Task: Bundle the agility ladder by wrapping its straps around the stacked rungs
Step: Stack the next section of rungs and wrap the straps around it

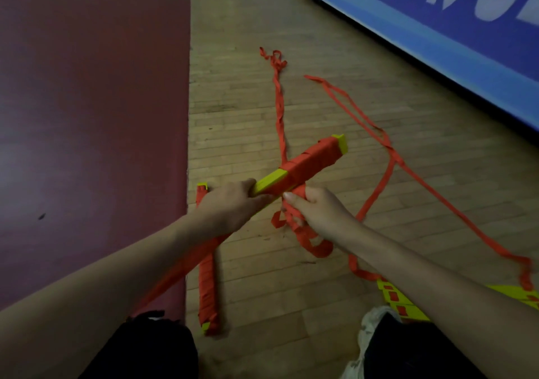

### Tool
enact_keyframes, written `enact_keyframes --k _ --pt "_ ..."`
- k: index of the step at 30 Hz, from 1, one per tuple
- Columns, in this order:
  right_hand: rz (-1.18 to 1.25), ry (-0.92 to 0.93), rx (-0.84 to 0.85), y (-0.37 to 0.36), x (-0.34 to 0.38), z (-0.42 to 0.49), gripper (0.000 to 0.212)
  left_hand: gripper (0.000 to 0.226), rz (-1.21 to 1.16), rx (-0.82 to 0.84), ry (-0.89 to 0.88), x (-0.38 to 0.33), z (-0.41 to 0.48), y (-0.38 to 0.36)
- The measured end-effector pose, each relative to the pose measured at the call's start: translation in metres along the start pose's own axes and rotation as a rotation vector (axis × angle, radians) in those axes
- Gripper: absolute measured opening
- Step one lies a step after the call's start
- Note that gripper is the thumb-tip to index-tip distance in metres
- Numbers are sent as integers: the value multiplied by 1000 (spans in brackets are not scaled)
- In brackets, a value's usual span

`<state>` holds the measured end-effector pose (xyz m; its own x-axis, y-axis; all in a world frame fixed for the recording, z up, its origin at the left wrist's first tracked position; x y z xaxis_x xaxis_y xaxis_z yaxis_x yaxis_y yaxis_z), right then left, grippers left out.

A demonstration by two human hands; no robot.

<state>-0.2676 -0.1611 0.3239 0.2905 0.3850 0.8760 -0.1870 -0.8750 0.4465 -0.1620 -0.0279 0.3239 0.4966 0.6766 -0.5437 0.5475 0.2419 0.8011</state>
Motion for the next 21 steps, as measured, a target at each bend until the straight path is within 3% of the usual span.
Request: enact_keyframes --k 6,12,16,18,21 --pt "166 -96 -170 -2 11 -2 58 35 539 -267 -153 -29 -19 -11" --pt "415 -290 -205 -4 1 -1 38 32 714 -218 -190 -32 -19 -24" --pt "537 -326 -111 -4 -4 -2 42 56 625 -94 -225 -28 -19 -24" --pt "536 -311 -94 -1 -6 -1 43 70 445 76 -211 -25 -18 -13" --pt "588 -235 -51 2 -3 2 50 48 -32 224 -124 -17 -16 14"
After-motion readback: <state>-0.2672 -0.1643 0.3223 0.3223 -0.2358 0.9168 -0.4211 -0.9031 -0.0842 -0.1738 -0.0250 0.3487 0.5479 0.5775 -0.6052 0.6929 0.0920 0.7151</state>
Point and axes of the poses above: each hand's wrist, its own z-axis towards the middle knuckle, its own y-axis out of the back of the hand, x = y × z, the point moved 3 cm from there along z, towards the middle knuckle, and after that the axes turned 4 degrees about x, right-handed, at the moved point
